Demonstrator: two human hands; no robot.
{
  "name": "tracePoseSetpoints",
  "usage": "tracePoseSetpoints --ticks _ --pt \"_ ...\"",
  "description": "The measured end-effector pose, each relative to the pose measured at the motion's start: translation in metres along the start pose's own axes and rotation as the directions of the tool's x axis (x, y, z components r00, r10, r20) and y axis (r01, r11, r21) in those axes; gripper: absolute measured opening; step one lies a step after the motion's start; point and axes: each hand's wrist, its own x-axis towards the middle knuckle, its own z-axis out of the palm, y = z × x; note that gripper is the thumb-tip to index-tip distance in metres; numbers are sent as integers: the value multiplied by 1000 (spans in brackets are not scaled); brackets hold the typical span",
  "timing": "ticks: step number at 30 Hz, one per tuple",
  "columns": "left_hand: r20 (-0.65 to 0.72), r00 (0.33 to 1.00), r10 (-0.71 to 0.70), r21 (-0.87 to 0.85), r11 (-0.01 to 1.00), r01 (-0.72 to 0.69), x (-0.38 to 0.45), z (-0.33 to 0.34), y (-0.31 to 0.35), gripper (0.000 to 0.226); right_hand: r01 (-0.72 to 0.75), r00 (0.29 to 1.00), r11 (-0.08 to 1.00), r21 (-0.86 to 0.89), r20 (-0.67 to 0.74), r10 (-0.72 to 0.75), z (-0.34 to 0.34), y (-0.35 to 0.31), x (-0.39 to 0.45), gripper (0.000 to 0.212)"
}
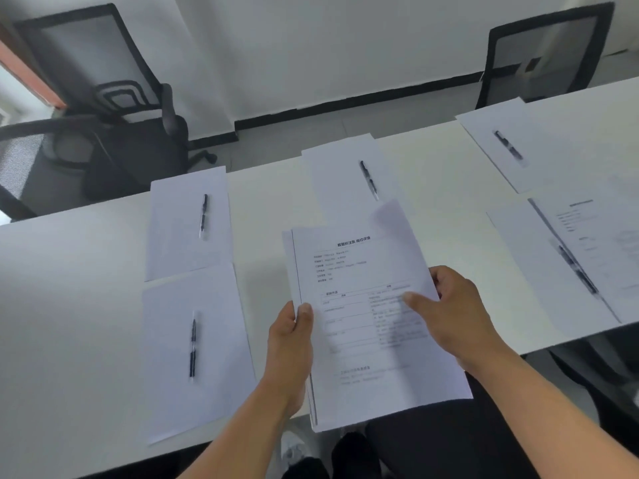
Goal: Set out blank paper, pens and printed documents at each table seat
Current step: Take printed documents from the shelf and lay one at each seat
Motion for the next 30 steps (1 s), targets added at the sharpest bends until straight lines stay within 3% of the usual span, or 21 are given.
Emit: tracePoseSetpoints --ticks 6,15,30 --pt "32 996 -82 -7 997 82 21 11 -10 32 -73 996 997 -26 -48 71 -1 19 19 15" --pt "-7 998 -67 -21 998 67 39 22 -14 31 -84 996 993 -80 -29 82 -4 26 43 6" --pt "-57 993 -103 -15 995 103 49 12 -14 33 -115 989 981 -157 -106 99 -35 61 82 36"
